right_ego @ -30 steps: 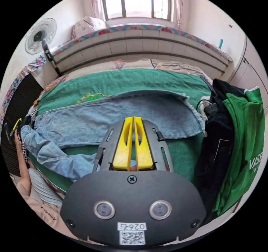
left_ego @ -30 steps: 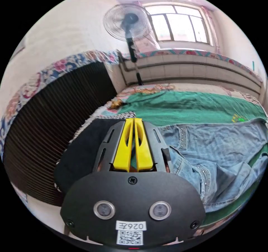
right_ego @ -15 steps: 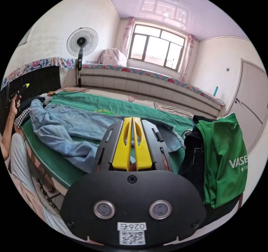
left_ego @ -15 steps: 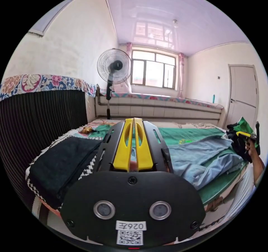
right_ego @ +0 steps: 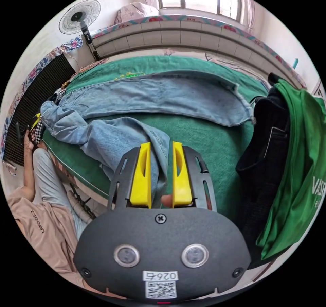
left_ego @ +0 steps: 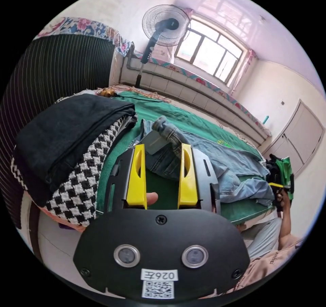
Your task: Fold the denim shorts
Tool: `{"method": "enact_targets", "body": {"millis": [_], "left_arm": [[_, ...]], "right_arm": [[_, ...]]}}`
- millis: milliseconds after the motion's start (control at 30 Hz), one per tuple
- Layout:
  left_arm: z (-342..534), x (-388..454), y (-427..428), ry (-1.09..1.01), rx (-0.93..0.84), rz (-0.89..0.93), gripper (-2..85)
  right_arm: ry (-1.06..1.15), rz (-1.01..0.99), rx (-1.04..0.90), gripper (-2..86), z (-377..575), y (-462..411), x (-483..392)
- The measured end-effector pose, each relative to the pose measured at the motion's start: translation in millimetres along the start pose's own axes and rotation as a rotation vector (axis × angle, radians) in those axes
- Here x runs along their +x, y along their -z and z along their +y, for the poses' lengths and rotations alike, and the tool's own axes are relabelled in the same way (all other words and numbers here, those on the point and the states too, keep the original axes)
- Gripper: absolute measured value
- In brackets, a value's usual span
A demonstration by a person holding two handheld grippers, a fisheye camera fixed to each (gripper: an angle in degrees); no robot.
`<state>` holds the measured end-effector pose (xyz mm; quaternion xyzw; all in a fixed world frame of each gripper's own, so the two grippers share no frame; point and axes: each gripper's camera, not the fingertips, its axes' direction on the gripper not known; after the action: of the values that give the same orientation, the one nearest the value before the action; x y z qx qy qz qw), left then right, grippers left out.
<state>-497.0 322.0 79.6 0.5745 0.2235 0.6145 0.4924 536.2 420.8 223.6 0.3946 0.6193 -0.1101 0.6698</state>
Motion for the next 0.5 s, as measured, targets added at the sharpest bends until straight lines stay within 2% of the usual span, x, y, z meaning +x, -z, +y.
{"method": "enact_targets", "body": {"millis": [100, 167, 333, 433, 500], "left_arm": [[1, -27, 10, 0.099, 0.062, 0.065, 18.2], [-3, -36, 4, 0.117, 0.041, 0.118, 18.4], [-35, -18, -19, 0.038, -0.014, 0.199, 18.3], [-75, 0, -48, -0.005, -0.087, 0.251, 14.0], [-101, 3, -79, -0.006, -0.206, 0.327, 6.5]], "right_arm": [[0.004, 0.013, -0.094, 6.8, -16, -24, 23], [0.011, 0.011, -0.155, 6.3, -28, -41, 35], [0.036, 0.039, -0.188, 0.1, -72, -41, 66], [0.086, 0.101, -0.193, -1.1, -104, -22, 81], [0.092, 0.122, -0.152, -1.2, -124, 3, 93]]}}
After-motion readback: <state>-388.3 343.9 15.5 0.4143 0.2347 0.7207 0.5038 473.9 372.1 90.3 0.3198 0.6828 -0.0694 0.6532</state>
